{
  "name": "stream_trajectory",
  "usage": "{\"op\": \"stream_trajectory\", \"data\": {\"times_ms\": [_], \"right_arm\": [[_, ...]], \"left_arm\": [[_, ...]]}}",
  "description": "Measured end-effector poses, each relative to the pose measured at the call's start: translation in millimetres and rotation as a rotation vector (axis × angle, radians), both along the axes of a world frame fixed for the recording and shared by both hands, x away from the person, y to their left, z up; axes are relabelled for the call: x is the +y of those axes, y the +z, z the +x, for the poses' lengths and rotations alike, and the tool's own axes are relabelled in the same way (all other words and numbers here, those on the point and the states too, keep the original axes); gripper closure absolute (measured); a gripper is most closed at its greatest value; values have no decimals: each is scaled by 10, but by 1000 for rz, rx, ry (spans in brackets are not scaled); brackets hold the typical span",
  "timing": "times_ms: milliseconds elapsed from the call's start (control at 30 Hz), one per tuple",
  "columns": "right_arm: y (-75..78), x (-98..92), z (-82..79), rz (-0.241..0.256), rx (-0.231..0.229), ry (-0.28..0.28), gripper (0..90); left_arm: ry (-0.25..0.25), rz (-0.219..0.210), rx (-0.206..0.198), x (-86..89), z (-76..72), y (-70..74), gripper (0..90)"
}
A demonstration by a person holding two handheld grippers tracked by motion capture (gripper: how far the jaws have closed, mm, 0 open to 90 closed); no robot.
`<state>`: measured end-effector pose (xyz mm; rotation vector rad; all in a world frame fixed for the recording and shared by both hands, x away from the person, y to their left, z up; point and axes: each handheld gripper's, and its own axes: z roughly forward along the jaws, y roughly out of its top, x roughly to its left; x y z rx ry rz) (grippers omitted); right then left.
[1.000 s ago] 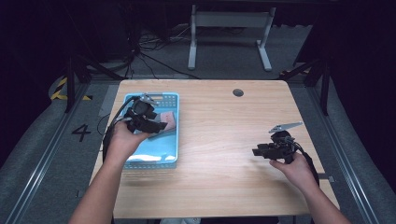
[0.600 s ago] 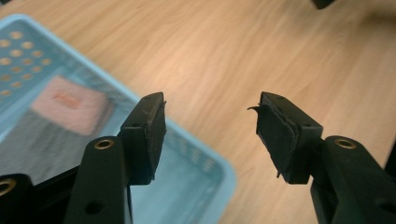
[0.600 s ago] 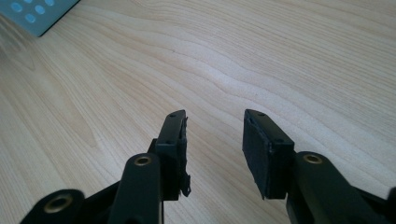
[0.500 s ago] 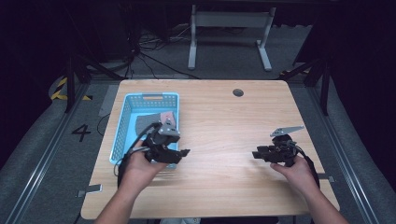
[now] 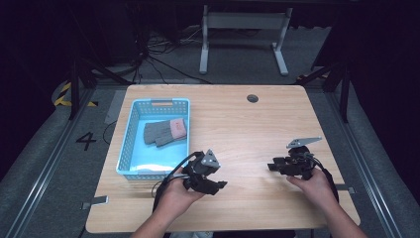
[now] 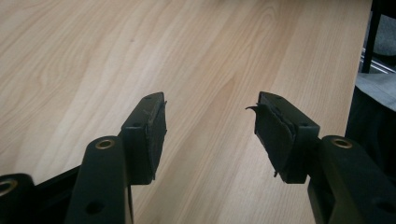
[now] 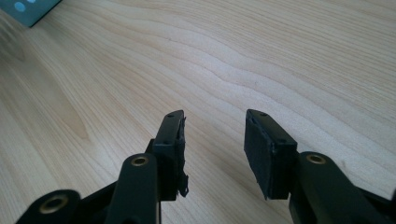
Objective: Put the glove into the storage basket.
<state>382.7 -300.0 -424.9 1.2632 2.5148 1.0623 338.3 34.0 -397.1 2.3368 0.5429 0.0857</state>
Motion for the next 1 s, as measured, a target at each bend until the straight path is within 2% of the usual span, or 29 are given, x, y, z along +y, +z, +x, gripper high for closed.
{"op": "stream_trajectory", "data": {"times_ms": [167,233,400,500,600,733,833,1000], "right_arm": [[-48,-16,-9,-9,-2,-5,579],[-60,-19,-12,-10,-1,-5,580],[-72,-28,-16,-8,0,-5,578],[-68,-35,-25,-5,-5,-7,574],[-67,-41,-26,-5,-5,-9,571],[-77,-44,-20,-6,-4,-10,567],[-80,-51,-12,-5,-4,-16,556],[-83,-63,-10,-3,-5,-25,537]], "left_arm": [[-9,-3,8,-76,-67,-210,451],[-22,-2,-9,-89,-77,-274,457],[-9,-39,-18,-128,-106,-410,470],[-8,-16,5,-137,-87,-442,466],[0,4,11,-127,-69,-468,459],[3,4,10,-114,-63,-461,457],[11,0,25,-105,-60,-466,454],[6,-9,14,-116,-69,-449,444]]}}
